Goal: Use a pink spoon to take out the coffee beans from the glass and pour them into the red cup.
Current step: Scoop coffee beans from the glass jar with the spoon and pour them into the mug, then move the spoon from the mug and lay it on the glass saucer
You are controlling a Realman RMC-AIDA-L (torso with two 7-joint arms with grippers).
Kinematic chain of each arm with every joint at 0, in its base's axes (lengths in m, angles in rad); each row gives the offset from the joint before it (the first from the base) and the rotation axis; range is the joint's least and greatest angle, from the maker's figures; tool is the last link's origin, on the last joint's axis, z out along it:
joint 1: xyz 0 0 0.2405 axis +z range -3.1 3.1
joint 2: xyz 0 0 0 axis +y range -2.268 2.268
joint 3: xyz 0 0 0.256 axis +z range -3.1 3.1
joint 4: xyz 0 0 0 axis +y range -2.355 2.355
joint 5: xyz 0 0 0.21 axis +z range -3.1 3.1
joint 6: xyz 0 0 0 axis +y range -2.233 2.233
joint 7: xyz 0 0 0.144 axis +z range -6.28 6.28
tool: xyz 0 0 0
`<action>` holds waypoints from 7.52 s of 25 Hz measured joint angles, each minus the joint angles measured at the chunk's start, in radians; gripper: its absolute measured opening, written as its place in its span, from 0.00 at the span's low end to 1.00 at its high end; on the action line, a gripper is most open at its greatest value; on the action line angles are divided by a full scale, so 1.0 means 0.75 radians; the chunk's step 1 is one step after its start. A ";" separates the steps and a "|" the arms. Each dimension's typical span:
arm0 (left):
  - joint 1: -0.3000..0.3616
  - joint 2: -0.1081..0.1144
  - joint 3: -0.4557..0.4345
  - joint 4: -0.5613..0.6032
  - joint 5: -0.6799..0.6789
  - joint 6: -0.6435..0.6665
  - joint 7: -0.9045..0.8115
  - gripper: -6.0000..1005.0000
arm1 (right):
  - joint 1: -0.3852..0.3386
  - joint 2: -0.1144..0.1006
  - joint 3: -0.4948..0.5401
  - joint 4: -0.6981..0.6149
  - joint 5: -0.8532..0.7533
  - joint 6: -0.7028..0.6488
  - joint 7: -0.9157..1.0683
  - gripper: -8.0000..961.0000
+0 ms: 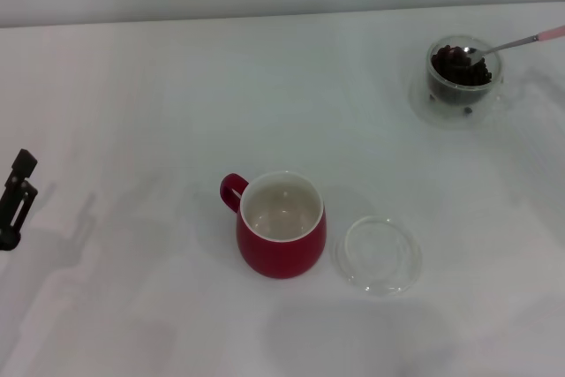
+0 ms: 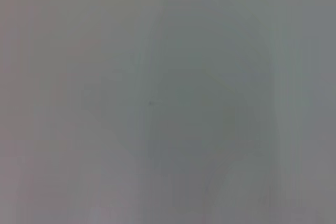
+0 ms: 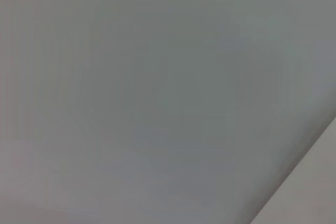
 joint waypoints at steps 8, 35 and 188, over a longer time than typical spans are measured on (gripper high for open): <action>0.000 0.000 0.002 0.000 0.001 0.000 0.000 0.56 | -0.022 0.019 0.002 0.000 -0.001 0.109 0.019 0.17; -0.002 0.002 0.002 0.010 0.002 -0.002 0.000 0.56 | -0.039 0.108 -0.132 0.008 -0.025 0.375 0.012 0.16; -0.119 0.009 -0.009 0.159 -0.008 0.049 0.000 0.56 | -0.110 -0.012 -0.561 0.204 0.074 0.392 -0.649 0.19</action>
